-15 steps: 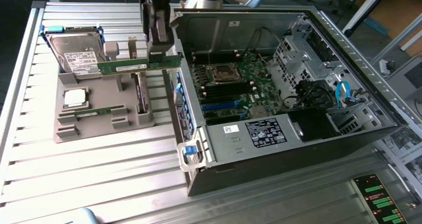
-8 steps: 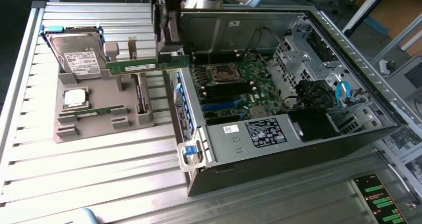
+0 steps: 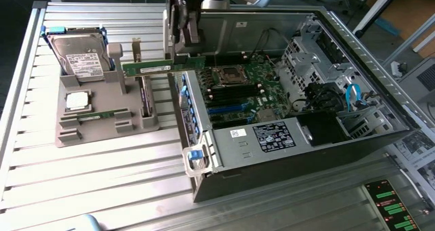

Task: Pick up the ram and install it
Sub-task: 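Pick up the ram and move it above insertion slot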

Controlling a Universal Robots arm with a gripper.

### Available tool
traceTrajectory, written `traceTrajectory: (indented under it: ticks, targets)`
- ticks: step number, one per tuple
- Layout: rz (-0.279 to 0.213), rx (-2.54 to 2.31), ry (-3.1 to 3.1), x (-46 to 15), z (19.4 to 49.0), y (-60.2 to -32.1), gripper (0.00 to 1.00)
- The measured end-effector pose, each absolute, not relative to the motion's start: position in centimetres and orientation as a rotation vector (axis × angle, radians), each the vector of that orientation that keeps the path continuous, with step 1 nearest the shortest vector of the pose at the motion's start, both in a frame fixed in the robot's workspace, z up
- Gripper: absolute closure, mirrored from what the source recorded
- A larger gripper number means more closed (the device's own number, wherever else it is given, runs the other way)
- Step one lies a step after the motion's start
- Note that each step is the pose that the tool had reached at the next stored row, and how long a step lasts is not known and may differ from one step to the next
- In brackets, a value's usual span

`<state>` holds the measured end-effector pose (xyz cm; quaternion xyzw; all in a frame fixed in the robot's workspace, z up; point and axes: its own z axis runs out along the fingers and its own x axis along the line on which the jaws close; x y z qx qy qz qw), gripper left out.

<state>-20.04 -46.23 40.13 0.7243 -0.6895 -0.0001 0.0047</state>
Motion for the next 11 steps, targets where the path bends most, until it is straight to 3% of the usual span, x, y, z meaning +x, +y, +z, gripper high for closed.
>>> traceTrajectory:
  ticks: [11]
  targets:
    - [-0.002, 2.269, -2.158, -17.4, 40.1, -46.4, 0.88]
